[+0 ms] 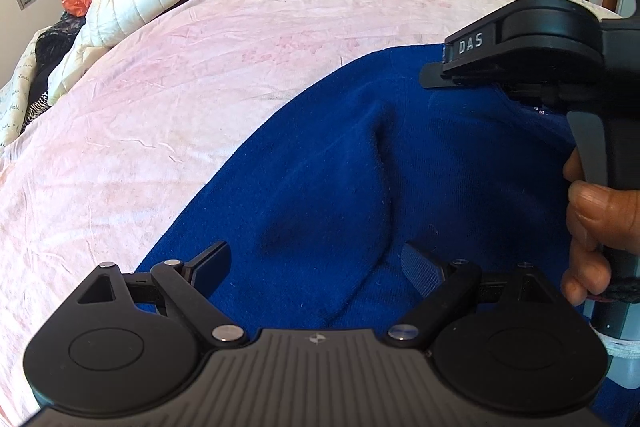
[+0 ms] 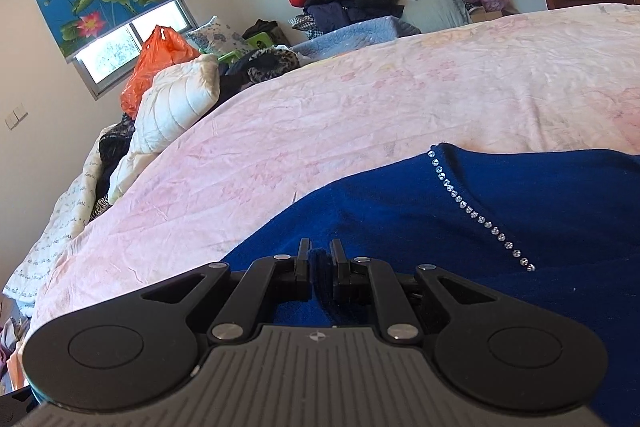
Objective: Fold small clothes
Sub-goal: 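Open the right gripper to release the sleeve on the sweater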
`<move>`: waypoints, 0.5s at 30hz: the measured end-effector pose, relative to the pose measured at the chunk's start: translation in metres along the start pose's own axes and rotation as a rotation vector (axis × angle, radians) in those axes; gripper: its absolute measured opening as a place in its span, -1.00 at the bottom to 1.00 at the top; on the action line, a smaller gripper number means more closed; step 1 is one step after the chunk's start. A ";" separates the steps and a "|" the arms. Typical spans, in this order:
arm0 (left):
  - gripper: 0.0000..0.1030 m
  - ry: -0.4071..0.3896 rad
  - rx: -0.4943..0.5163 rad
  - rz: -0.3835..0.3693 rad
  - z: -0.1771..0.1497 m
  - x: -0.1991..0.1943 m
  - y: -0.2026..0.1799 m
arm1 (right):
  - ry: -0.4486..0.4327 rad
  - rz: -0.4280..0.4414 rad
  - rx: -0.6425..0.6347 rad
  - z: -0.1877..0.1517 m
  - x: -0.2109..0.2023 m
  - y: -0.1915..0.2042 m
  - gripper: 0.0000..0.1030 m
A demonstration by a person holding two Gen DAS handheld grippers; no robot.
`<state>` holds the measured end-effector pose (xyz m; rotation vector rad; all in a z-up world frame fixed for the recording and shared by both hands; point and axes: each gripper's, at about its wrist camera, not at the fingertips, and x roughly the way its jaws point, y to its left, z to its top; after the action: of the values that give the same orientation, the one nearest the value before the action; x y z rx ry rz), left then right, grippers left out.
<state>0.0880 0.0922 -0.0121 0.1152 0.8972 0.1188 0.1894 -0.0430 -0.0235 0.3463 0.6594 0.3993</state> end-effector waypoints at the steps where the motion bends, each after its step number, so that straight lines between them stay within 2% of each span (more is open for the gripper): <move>1: 0.80 0.001 0.000 0.001 0.000 0.000 0.000 | 0.011 0.001 -0.001 -0.001 0.002 -0.001 -0.71; 4: 0.80 0.005 0.001 0.004 -0.001 -0.001 -0.001 | 0.074 0.018 0.021 -0.005 0.014 -0.004 -0.60; 5: 0.80 0.004 0.001 0.004 -0.001 -0.002 -0.001 | 0.100 0.040 0.045 -0.006 0.017 -0.006 -0.26; 6: 0.80 0.002 0.003 0.005 -0.002 -0.003 -0.001 | 0.122 0.079 0.075 -0.006 0.018 -0.010 -0.02; 7: 0.80 -0.002 0.005 0.007 -0.002 -0.005 0.000 | 0.126 0.122 0.104 -0.005 0.016 -0.013 0.04; 11: 0.80 -0.009 0.001 0.018 -0.004 -0.009 0.003 | 0.069 0.218 0.201 0.004 -0.011 -0.025 0.06; 13: 0.80 -0.006 -0.014 0.013 -0.005 -0.010 0.007 | 0.071 0.218 0.216 0.004 -0.020 -0.030 0.02; 15: 0.80 -0.006 -0.021 0.012 -0.007 -0.012 0.010 | 0.111 0.189 0.196 -0.002 -0.021 -0.028 0.01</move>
<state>0.0746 0.1008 -0.0053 0.1013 0.8891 0.1391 0.1798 -0.0769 -0.0255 0.5790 0.7795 0.5385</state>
